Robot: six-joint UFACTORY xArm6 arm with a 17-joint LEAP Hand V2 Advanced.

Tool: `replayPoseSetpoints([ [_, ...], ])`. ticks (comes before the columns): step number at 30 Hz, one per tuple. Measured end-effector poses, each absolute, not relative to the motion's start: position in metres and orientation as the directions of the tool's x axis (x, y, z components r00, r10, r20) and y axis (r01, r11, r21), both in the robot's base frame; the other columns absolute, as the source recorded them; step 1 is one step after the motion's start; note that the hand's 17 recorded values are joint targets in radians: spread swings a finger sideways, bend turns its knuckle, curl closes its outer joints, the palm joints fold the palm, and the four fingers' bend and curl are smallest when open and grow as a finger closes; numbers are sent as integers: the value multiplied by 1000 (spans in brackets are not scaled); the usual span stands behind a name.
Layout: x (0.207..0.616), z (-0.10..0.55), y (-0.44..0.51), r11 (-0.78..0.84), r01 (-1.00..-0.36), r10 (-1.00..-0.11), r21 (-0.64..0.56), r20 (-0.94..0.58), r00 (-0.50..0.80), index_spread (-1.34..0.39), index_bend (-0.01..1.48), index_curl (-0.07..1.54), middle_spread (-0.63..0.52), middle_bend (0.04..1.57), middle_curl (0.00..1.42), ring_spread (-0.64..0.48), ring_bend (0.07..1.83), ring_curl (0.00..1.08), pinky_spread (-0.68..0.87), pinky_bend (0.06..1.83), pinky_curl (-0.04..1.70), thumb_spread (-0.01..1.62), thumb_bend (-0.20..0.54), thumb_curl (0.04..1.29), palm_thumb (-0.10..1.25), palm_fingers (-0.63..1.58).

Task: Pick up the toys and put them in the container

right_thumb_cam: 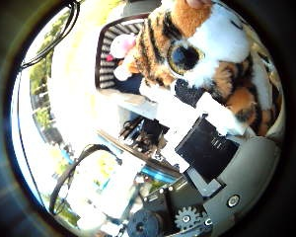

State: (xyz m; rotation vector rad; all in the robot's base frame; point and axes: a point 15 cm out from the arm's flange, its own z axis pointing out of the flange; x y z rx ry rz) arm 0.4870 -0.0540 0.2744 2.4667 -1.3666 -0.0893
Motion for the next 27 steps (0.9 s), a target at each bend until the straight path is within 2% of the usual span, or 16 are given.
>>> replayPoseSetpoints([
  [4, 456, 316, 17, -589, -770, -795, 243, -7, 606, -1126, 444, 862, -182, 1347, 1009, -92, 1545, 810, 213, 1436, 905, 1119, -8, 766, 1010, 747],
  [10, 431, 329, 127, -683, -721, -728, 119, -204, 655, -1188, 428, 1015, -180, 1377, 1026, -98, 1579, 815, 191, 1508, 954, 1110, -20, 804, 974, 708],
  [11, 430, 327, 143, -681, -725, -725, 103, -228, 650, -1197, 424, 1041, -179, 1379, 1026, -99, 1584, 815, 187, 1522, 960, 1107, -22, 808, 960, 704],
  [15, 452, 288, 182, -587, -803, -794, 101, -267, 546, -1224, 418, 1141, -176, 1397, 1028, -102, 1600, 814, 174, 1545, 980, 1097, -19, 826, 931, 688],
  [21, 483, 198, 207, -503, -840, -853, 202, -274, 445, -1239, 408, 1238, -173, 1418, 1026, -103, 1610, 813, 160, 1539, 996, 1109, -31, 823, 869, 645],
  [23, 492, 173, 211, -488, -843, -862, 227, -274, 426, -1236, 466, 1264, -159, 1360, 991, -67, 1557, 773, 176, 1483, 965, 1154, -30, 788, 825, 717],
  [25, 498, 147, 213, -478, -840, -869, 258, -276, 410, -1215, 511, 1256, -125, 1261, 922, -6, 1418, 710, 214, 1407, 914, 1201, -23, 743, 808, 761],
  [26, 499, 138, 214, -475, -837, -872, 272, -277, 404, -1189, 511, 1242, -109, 1160, 878, 20, 1350, 688, 230, 1366, 904, 1215, -26, 718, 798, 673],
  [27, 500, 130, 214, -468, -837, -876, 285, -277, 395, -1149, 462, 1233, -102, 1012, 840, 52, 1315, 691, 248, 1357, 916, 1223, -30, 692, 784, 445],
])
